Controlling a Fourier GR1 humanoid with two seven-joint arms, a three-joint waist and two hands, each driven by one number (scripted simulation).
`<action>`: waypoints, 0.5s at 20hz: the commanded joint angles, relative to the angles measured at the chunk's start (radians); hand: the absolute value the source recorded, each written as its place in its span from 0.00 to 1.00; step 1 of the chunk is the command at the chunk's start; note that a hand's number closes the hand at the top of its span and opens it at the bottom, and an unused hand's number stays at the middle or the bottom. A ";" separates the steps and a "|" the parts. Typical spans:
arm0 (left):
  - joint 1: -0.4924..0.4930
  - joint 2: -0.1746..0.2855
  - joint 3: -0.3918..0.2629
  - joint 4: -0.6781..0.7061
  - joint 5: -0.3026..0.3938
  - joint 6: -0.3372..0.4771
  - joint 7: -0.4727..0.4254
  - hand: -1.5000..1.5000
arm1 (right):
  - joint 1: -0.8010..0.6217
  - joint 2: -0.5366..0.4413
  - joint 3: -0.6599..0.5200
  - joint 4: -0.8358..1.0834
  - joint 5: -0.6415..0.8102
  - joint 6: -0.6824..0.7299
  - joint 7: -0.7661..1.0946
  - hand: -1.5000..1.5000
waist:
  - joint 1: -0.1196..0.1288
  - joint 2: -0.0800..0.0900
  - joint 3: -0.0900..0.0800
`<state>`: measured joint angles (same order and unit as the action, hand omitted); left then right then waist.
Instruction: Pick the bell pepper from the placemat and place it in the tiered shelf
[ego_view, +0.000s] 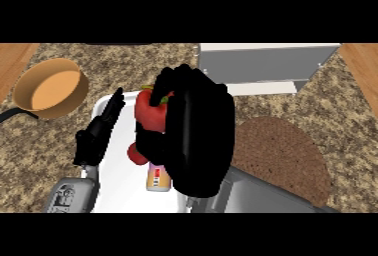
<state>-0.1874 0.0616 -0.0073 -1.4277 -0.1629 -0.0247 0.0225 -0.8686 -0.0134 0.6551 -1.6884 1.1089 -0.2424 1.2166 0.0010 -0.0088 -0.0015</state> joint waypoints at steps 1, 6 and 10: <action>0.019 0.021 0.016 -0.007 0.013 -0.016 -0.007 0.50 | -0.112 0.013 -0.112 0.003 0.063 0.116 0.198 1.00 | 0.000 0.000 0.000; 0.021 -0.011 -0.017 -0.035 -0.009 0.007 0.001 0.50 | -0.143 0.013 -0.234 0.054 0.076 0.162 0.111 1.00 | 0.003 0.004 0.001; -0.020 0.012 0.018 0.043 0.002 -0.006 -0.035 0.50 | -0.217 0.013 -0.301 0.077 0.091 0.202 0.091 1.00 | -0.003 0.006 0.000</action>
<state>-0.1923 0.0602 -0.0092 -1.4227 -0.1669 -0.0240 0.0176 -1.0122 -0.0094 0.4329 -1.6272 1.1807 -0.1379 1.1753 0.0009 -0.0041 -0.0010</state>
